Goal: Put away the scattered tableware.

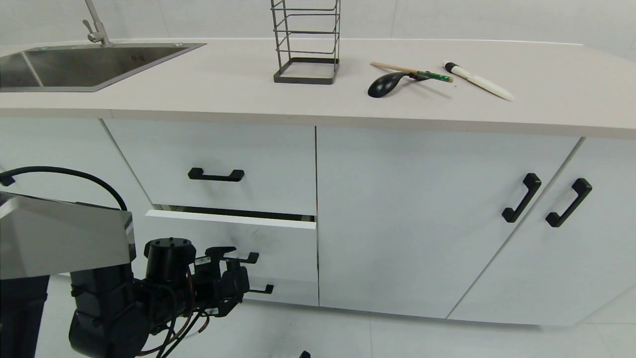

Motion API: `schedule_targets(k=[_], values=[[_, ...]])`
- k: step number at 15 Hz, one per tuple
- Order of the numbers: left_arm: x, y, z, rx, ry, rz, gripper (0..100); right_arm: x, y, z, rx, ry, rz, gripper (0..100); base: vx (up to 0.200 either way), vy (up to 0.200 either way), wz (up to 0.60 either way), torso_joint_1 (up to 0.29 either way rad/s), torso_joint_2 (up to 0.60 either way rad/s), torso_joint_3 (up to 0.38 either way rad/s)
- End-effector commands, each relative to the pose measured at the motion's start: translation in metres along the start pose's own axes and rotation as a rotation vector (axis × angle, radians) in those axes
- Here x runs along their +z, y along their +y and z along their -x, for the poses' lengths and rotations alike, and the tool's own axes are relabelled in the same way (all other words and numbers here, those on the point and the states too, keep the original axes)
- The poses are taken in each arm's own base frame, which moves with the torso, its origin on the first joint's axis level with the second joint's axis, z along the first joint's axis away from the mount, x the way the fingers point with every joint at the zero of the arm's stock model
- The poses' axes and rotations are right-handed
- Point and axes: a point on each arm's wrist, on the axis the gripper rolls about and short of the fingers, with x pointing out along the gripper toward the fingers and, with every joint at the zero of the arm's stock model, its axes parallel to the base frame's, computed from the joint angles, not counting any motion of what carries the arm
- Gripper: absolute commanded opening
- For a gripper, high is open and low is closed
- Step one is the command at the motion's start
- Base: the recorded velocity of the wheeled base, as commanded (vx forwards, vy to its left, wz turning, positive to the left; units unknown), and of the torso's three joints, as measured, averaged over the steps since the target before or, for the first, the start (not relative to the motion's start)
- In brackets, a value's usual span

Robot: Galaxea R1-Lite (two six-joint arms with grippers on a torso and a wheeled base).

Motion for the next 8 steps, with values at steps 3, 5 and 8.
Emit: schedule_targets(k=[3,5,8], values=[[0.006,0.007,0.008,0.030,-0.018,-0.009,100,0.000,0.000,0.000,0.001,-0.001,-0.001,0,0.000,0.000,0.00,0.000,0.00,0.000],[0.011,0.005,0.018,0.025,-0.029,-0.005,100,0.000,0.000,0.000,0.001,-0.001,0.001,0,0.000,0.000,0.00,0.000,0.00,0.000],[0.018,0.000,0.035,0.018,-0.043,-0.003,100,0.000,0.000,0.000,0.001,-0.001,0.001,0,0.000,0.000,0.00,0.000,0.00,0.000]])
